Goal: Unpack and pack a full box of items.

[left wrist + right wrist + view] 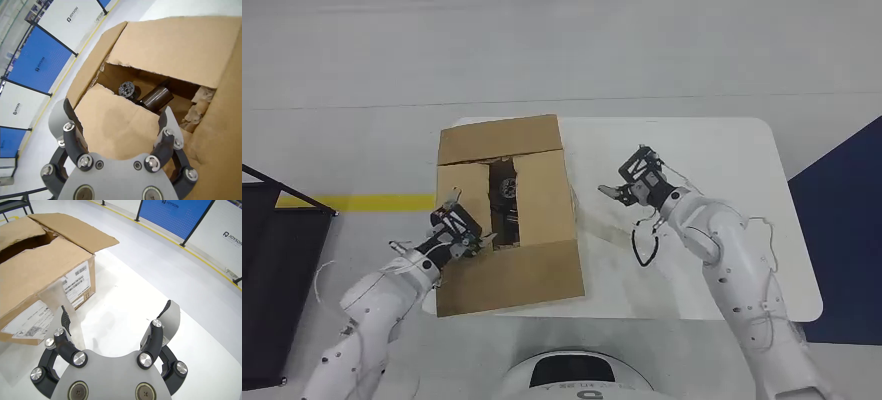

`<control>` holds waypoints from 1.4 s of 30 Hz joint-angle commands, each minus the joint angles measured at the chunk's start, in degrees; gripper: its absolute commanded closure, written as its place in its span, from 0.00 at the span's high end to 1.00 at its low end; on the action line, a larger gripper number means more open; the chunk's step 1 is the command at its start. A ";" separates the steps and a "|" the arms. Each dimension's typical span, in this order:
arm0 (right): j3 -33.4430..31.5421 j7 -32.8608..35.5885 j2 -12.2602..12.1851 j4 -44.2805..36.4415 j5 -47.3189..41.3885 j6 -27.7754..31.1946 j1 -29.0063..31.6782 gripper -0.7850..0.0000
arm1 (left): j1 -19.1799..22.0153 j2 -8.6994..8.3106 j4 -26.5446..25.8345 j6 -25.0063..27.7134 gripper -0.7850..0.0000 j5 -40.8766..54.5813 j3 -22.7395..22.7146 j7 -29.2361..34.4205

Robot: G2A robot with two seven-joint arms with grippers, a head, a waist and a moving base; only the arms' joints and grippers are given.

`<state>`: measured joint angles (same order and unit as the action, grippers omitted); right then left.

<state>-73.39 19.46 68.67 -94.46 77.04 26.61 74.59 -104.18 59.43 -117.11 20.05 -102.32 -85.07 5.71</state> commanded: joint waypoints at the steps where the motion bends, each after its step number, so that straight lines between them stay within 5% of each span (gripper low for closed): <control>1: 1.03 0.44 0.16 0.93 0.12 -0.41 -1.12 1.00 | 0.47 0.16 -0.54 -1.19 1.00 -1.14 1.42 -0.14; 9: 2.94 3.86 0.66 4.79 -1.61 -2.63 -4.60 1.00 | 1.93 0.52 -2.19 -4.30 1.00 -7.16 4.01 4.18; 15: 5.44 6.84 1.29 7.00 -0.83 -6.66 -7.19 1.00 | 4.88 0.81 0.64 -0.35 1.00 -10.53 7.67 10.13; 25: 10.87 12.97 2.23 9.14 1.35 -6.22 -10.55 1.00 | 8.41 1.78 2.91 -3.65 1.00 -6.32 10.46 8.32; 34: 8.87 15.22 1.22 7.15 -3.92 6.09 -9.21 1.00 | 9.58 2.33 2.75 -6.70 1.00 -3.28 10.42 6.80; 42: 7.88 16.20 0.34 4.03 -4.00 10.57 -7.27 1.00 | 9.37 2.55 0.89 -6.84 1.00 -1.70 10.22 5.38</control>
<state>-65.52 35.72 69.12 -90.02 73.09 36.23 67.05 -94.71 61.95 -115.74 13.25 -104.22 -74.87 11.43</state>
